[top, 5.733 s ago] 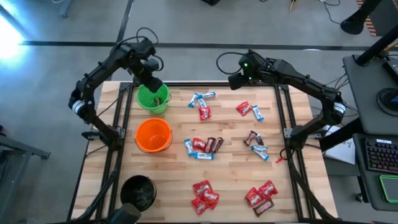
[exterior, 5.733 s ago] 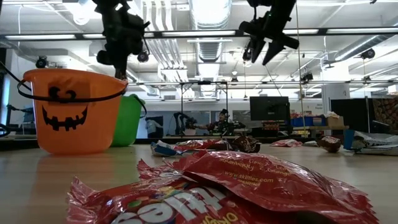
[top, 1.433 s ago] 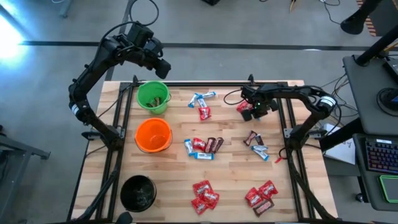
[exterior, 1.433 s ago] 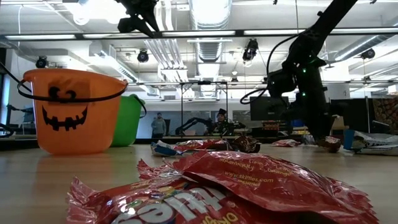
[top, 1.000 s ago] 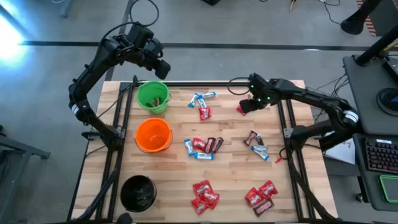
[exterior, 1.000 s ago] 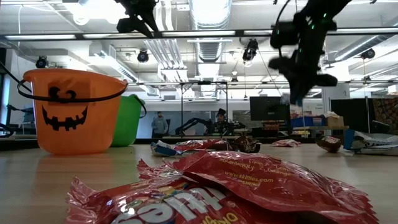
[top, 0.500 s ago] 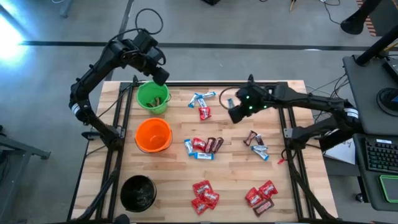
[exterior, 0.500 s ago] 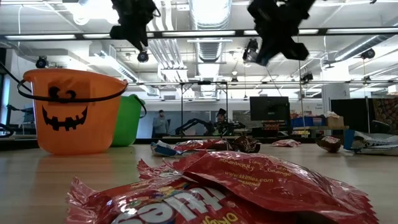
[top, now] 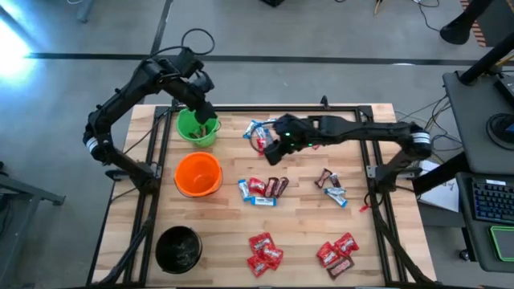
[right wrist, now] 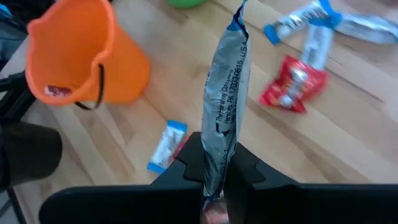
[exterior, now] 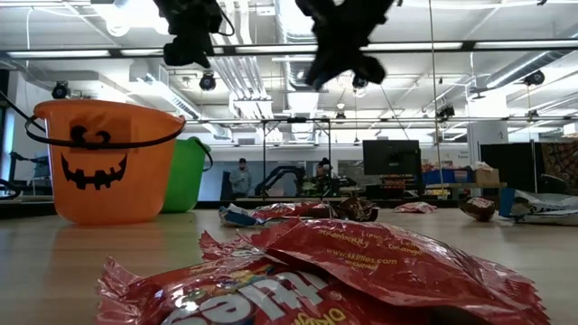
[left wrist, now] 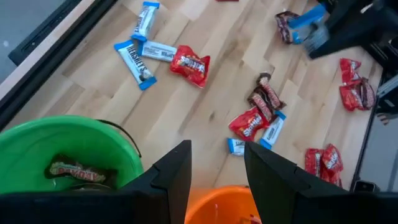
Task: Organize candy in baskets
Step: Put the white chocolate into the orange bucket
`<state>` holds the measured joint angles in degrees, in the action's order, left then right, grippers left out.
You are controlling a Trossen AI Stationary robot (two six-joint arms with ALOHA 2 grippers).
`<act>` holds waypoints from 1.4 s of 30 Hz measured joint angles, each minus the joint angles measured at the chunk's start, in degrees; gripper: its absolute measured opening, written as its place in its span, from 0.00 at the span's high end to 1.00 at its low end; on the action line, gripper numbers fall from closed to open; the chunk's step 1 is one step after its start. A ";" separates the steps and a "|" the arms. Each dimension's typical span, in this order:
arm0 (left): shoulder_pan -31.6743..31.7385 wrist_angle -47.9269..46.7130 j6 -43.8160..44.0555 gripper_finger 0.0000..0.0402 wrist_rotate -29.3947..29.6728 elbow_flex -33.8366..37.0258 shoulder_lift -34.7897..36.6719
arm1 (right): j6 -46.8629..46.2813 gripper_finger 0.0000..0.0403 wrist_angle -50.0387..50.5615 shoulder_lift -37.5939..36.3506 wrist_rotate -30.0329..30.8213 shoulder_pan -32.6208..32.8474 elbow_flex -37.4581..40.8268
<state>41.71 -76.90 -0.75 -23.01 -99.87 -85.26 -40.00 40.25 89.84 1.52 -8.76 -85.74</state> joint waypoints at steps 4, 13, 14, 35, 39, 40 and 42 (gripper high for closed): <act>0.02 -0.49 0.28 0.68 0.03 0.02 2.39 | 1.60 0.97 -0.99 5.45 -0.37 0.61 -6.55; 0.00 -0.72 1.39 0.68 2.30 0.02 7.47 | 4.83 0.97 -0.52 13.74 -1.94 2.94 -18.83; 0.02 -0.97 1.41 0.68 3.12 0.02 7.87 | 5.07 0.97 -0.27 14.50 -1.95 3.25 -19.93; 0.02 -2.74 -1.20 0.68 6.00 0.04 10.19 | 3.05 0.97 -9.53 24.86 -5.69 6.04 -28.15; 0.02 -3.26 -1.56 0.68 6.01 0.04 10.21 | 2.35 0.97 -13.32 26.13 -7.94 6.05 -28.11; 0.02 -3.30 -1.56 0.68 6.03 0.04 10.22 | 2.30 0.97 -14.35 26.49 -8.03 6.06 -28.12; 0.02 -3.48 -1.56 0.68 6.04 0.04 10.28 | 1.78 0.97 -15.55 26.87 -8.82 6.04 -28.11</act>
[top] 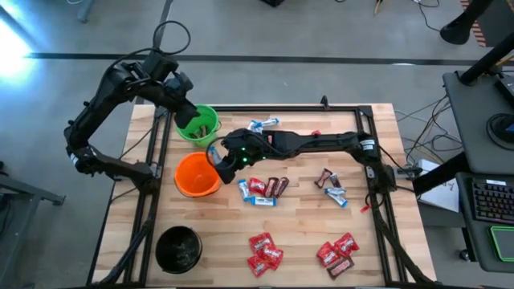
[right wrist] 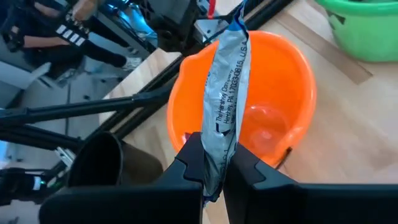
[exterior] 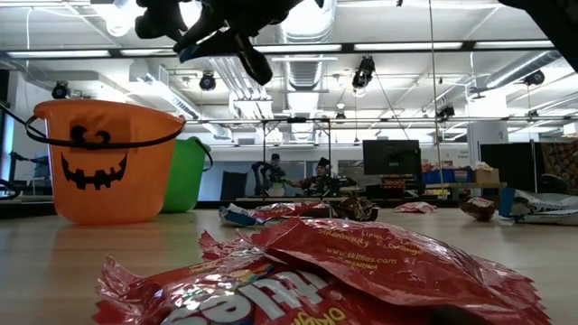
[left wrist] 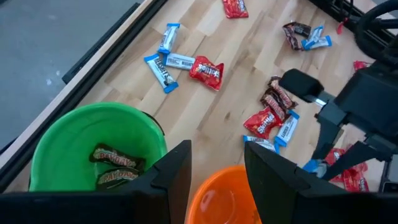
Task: Organize candy in baskets
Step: Put the white chocolate into the orange bucket
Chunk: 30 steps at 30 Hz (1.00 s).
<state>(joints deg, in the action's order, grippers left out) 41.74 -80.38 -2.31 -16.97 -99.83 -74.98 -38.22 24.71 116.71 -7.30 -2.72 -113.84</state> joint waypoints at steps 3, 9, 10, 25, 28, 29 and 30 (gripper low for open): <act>0.00 -0.08 0.00 0.68 0.02 0.00 0.13 | -0.40 0.97 -3.15 1.17 -1.70 -0.04 0.00; 0.04 -0.29 0.79 0.68 0.06 0.00 0.57 | -1.88 0.97 -7.21 4.37 -4.73 -0.02 -0.74; 0.04 -0.33 0.92 0.68 0.08 0.00 0.70 | -1.89 0.97 -7.52 4.74 -4.73 -0.02 -1.10; 0.04 -0.44 1.82 0.68 0.02 0.00 1.78 | -1.49 0.93 -8.76 7.60 -1.77 -1.25 -3.95; 0.04 -0.46 1.98 0.68 0.04 0.00 1.85 | -0.86 0.92 -8.78 7.60 -1.50 -1.91 -3.93; 0.04 -0.44 2.07 0.68 0.04 0.00 1.85 | -0.85 0.92 -8.76 7.60 -1.52 -2.06 -3.91; 0.04 -0.46 2.18 0.68 0.02 0.00 1.88 | -0.78 0.92 -8.79 7.60 -1.52 -2.16 -3.90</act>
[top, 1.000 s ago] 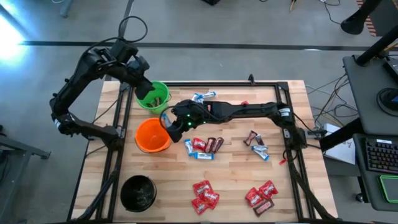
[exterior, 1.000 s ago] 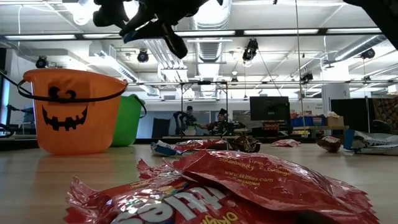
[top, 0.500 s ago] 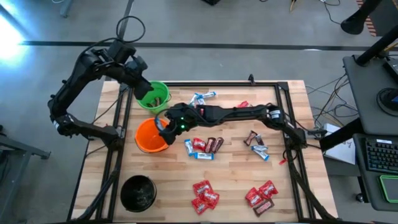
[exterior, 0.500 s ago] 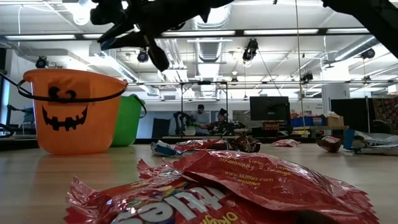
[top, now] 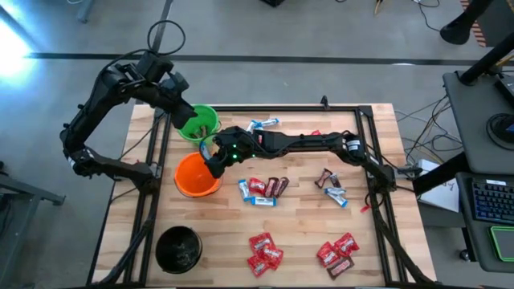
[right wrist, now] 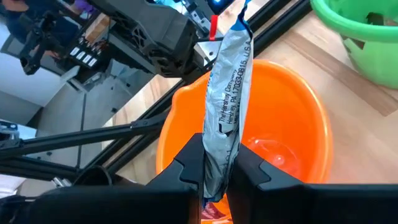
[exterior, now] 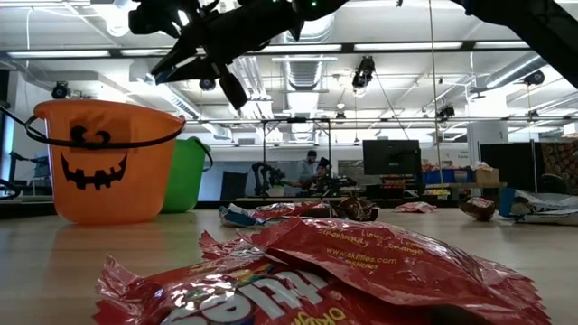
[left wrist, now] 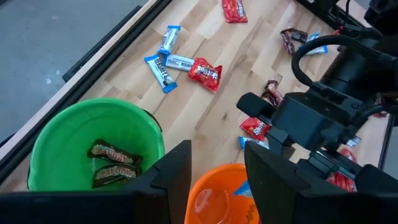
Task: Organize candy in baskets
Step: Put the white chocolate into the orange bucket
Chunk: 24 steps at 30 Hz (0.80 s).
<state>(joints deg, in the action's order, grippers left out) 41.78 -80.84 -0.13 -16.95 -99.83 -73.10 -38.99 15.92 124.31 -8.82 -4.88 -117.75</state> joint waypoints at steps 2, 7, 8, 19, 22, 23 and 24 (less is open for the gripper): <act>0.00 0.02 0.01 0.68 0.00 0.00 0.02 | 0.06 0.92 0.04 0.00 -0.05 -0.06 0.06; 0.00 0.02 0.01 0.68 0.00 0.00 0.02 | 1.05 0.91 0.04 0.00 -0.81 -0.16 0.08; 0.00 0.02 0.03 0.68 0.00 0.00 0.02 | 1.44 0.91 0.04 0.00 -1.33 -0.16 0.09; 0.00 0.04 0.69 0.68 -0.03 0.00 0.02 | 2.85 0.91 0.51 0.00 -1.68 -0.16 0.67; 0.00 0.09 0.73 0.68 -0.03 0.00 0.02 | 2.96 0.91 0.54 0.00 -1.68 -0.16 0.67; 0.00 0.18 0.73 0.68 -0.03 0.00 0.02 | 3.07 0.91 0.52 0.00 -1.68 -0.16 0.67; 0.00 0.28 0.73 0.68 -0.05 0.00 0.02 | 3.07 0.91 0.48 0.00 -1.68 -0.16 0.67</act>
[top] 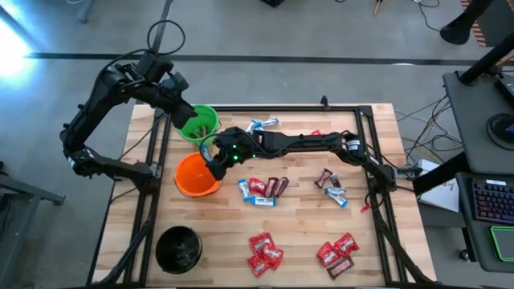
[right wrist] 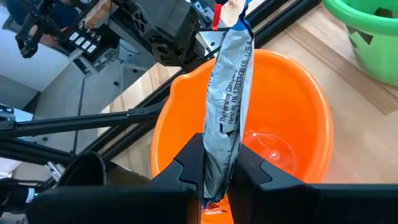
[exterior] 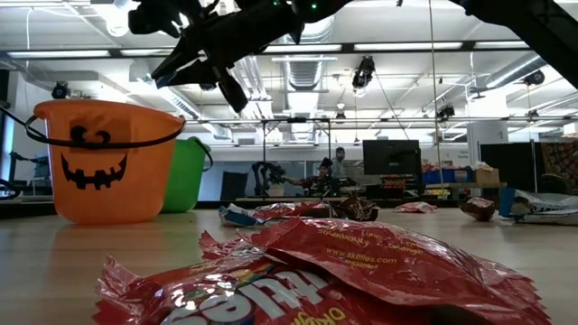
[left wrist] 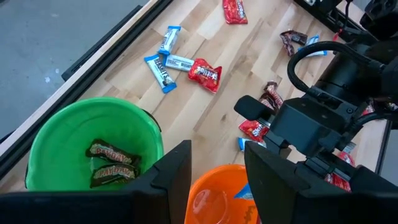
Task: Organize candy in baskets
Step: Put the white chocolate into the orange bucket
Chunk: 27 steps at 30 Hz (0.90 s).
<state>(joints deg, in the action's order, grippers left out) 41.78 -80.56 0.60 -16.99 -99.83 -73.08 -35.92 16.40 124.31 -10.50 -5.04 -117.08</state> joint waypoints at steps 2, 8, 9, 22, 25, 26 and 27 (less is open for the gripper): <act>0.00 -0.02 0.02 0.68 -0.02 0.00 0.00 | 0.06 0.91 0.00 0.00 0.00 0.00 0.00; 0.00 -0.02 0.02 0.68 -0.02 0.00 0.00 | -0.68 0.91 0.02 0.00 -0.07 0.00 0.00; 0.00 0.01 0.02 0.68 -0.05 0.00 0.00 | -0.80 0.91 0.02 0.00 -0.28 0.00 0.00; 0.00 0.97 0.57 0.68 -0.05 0.00 0.00 | -2.67 0.91 0.02 0.00 0.52 0.11 0.28; 0.00 1.09 1.02 0.68 -0.05 0.00 0.00 | -3.24 0.91 0.07 0.00 -2.36 -0.15 0.63; 0.00 1.29 1.26 0.68 -0.06 0.00 0.00 | -3.00 0.91 0.07 0.00 -3.29 -0.24 0.76; 0.00 1.58 1.42 0.68 -0.05 0.00 0.00 | -2.75 0.91 0.07 0.00 -3.78 -0.28 0.85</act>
<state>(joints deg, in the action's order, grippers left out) 41.78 -78.98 2.02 -17.05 -99.83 -73.08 -38.68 16.47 124.31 -14.28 -5.32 -116.22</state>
